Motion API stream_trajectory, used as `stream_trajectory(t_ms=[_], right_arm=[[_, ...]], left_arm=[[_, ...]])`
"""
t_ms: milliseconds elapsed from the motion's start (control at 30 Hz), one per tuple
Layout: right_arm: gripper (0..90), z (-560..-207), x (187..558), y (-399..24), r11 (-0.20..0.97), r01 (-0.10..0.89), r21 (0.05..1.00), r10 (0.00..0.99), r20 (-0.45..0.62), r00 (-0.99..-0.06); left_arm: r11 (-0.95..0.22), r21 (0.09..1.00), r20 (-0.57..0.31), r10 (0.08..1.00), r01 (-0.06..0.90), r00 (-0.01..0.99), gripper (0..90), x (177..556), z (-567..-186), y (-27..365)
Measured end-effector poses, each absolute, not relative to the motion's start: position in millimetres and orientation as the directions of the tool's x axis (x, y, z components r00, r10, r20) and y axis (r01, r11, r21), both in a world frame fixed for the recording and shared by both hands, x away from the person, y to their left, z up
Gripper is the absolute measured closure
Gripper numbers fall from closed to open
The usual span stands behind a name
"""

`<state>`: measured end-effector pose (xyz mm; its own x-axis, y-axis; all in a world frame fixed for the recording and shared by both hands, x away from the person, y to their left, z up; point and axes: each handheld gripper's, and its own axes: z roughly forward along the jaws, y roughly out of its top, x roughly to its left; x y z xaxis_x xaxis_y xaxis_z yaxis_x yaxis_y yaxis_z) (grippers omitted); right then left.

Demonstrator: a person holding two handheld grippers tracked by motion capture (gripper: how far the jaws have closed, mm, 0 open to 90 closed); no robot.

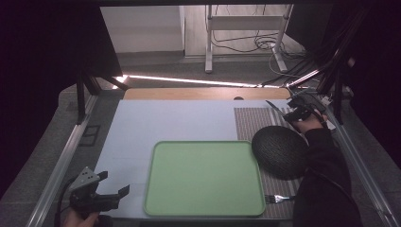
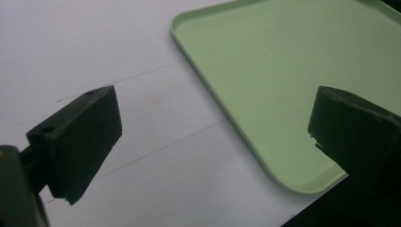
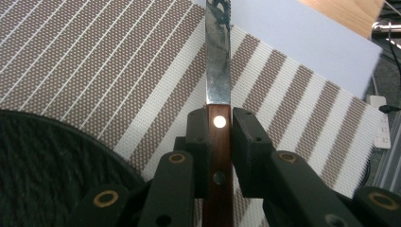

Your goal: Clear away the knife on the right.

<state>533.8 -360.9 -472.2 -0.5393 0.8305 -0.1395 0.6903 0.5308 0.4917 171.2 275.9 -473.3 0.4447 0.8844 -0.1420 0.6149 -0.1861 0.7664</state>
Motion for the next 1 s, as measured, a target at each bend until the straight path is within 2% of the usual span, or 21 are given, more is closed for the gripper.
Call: stream_trajectory(t_ms=[533,1000], right_arm=[[77.7,-458,505,-353,0.480,0.708,0.518,0.849,-0.072,-0.524],[77.7,-452,478,-317,0.491,0.679,0.546,0.816,-0.015,-0.578]], left_arm=[[-0.184,0.765,-0.145,0.885,0.617,0.443,3.5,172,-473,276],[-0.186,0.766,-0.142,0.885,0.616,0.444,3.5,172,-473,276]])
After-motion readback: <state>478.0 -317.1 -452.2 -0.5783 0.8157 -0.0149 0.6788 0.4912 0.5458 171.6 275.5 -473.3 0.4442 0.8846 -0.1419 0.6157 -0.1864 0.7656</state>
